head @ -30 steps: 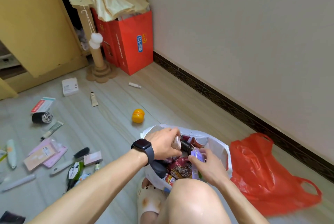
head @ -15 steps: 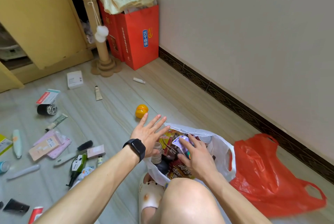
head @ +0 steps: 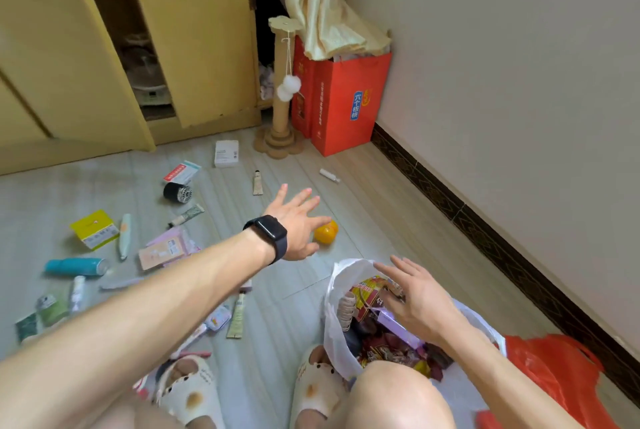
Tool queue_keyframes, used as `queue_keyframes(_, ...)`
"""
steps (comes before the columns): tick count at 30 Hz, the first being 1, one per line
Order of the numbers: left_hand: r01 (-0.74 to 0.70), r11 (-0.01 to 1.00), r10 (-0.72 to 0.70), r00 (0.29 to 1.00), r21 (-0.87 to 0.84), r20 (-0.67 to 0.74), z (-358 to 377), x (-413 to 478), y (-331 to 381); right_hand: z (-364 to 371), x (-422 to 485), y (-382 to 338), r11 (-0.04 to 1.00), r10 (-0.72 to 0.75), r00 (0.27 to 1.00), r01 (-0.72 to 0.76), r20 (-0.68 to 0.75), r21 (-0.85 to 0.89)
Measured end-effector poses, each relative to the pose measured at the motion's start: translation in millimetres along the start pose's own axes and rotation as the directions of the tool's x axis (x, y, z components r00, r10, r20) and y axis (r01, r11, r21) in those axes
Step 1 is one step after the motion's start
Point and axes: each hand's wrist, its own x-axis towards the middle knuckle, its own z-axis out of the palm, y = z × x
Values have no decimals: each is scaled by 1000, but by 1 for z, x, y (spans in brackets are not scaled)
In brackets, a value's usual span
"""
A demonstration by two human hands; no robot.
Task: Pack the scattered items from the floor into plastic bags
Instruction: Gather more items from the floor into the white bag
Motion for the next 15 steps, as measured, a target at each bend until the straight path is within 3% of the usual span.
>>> queue_keyframes(4, 181, 983, -182, 983, -31, -27, 1, -37, -69, -42, 32, -51, 990, -139, 990, 138, -33, -34)
queue_keyframes(9, 414, 897, -401, 909, -153, 110, 74, -99, -137, -49, 80, -110, 970, -236, 969, 240, 71, -49)
queue_keyframes(12, 552, 797, -499, 830, -244, 249, 135, -143, -156, -29, 112, -133, 962, -244, 948, 264, 204, -75)
queue_keyframes(15, 696, 665, -554, 703, -271, 446, 203, -181, -162, 8, 140, -145, 953, -213, 905, 276, 368, -126)
